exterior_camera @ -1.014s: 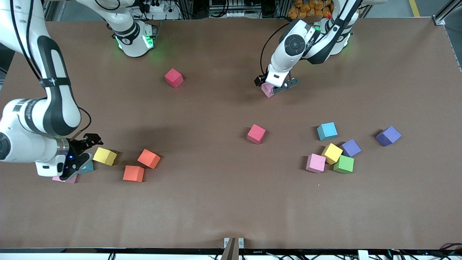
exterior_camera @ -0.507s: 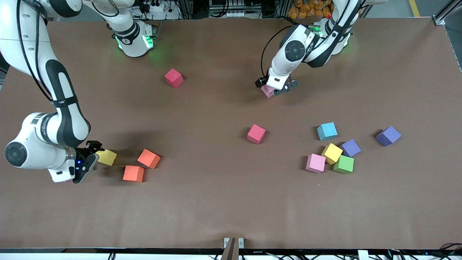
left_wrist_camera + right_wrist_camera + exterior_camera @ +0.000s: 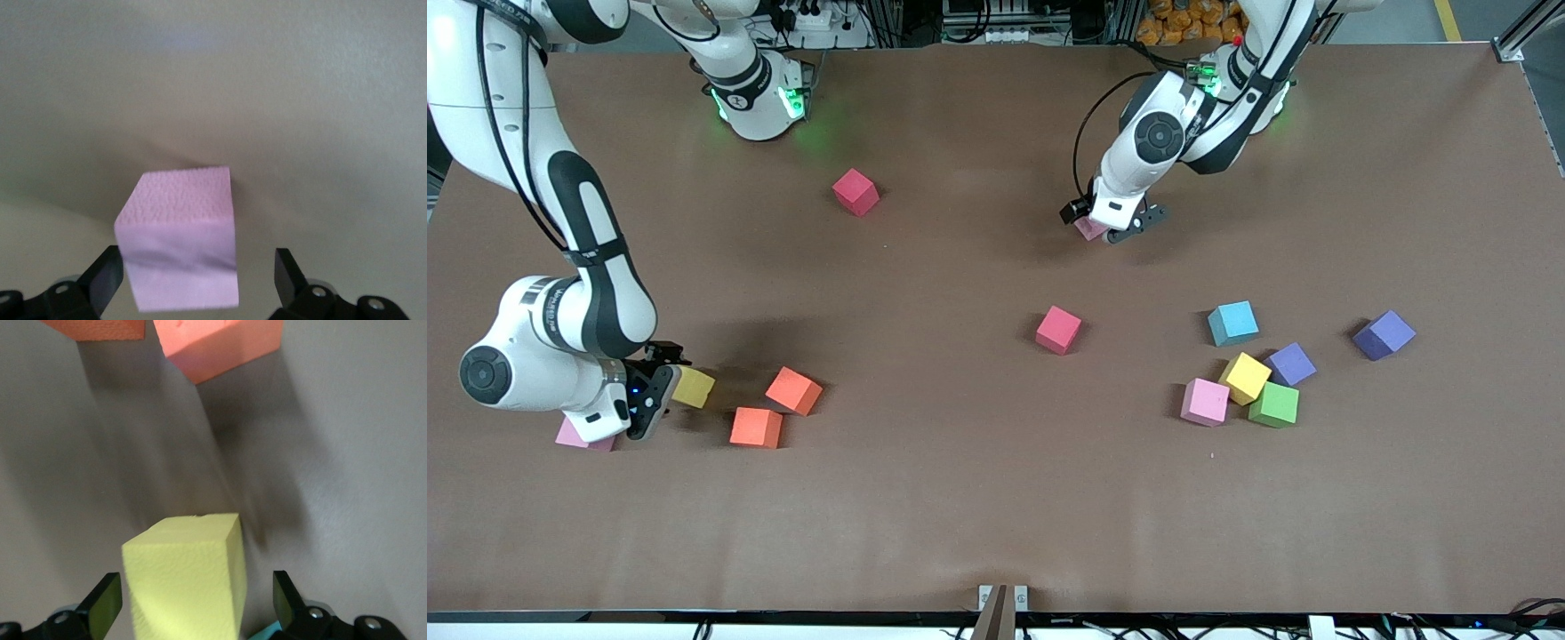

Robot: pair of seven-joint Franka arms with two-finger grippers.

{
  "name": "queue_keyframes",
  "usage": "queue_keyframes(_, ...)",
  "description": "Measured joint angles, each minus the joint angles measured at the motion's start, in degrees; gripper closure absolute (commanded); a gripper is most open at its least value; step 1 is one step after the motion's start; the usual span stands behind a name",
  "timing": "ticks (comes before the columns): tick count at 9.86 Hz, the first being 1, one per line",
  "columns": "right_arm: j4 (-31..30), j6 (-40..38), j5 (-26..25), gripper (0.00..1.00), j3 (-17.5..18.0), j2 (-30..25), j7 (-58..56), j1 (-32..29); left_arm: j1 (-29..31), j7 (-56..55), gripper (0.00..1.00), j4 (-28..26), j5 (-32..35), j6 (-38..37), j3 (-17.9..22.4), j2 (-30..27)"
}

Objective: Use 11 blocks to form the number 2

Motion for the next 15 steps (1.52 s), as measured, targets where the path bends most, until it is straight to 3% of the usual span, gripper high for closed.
queue_keyframes(1, -1.56, 3.11, 0.6, 0.0, -0.03, 0.02, -1.78, 0.0, -1.27, 0.04, 0.0, -0.01, 0.0, 1.05, 1.2, 1.35)
queue_keyframes(2, -2.37, 4.33, 0.66, 0.0, -0.02, 0.02, -2.46, 0.0, -2.18, 0.04, 0.5, -0.01, 0.0, 2.04, 1.5, 2.3)
queue_keyframes(3, -2.56, 4.55, 0.66, 0.09, -0.02, 0.01, -2.64, 0.0, -2.77, 0.05, 0.99, 0.02, 0.0, 2.45, 1.56, 2.58)
queue_keyframes(5, -2.56, 4.68, 0.69, 0.55, -0.03, 0.01, -2.8, -0.01, -3.86, 0.12, 1.0, 0.34, 0.0, 2.67, 1.63, 2.58)
queue_keyframes(6, -2.56, 4.71, 0.69, 0.67, -0.04, 0.01, -2.84, -0.01, -4.66, 0.02, 1.0, 0.94, 0.0, 3.02, 1.64, 2.57)
queue_keyframes(9, -2.51, 4.76, 0.78, 0.81, -0.03, -0.11, -2.85, -0.02, -9.69, -13.91, 1.0, 7.9, -0.12, 3.3, 1.89, 2.67)
queue_keyframes(12, -1.1, 0.37, 1.19, 0.81, 0.34, -0.88, -1.79, 0.57, -22.02, -35.21, 1.0, 15.85, -0.22, 2.76, 6.39, 6.38)
queue_keyframes(15, -0.01, -5.6, 2.46, 0.81, 0.7, -3.64, -0.89, 3.35, -29.03, -50.54, 1.0, 21.24, -0.32, 2.67, 9.97, 12.94)
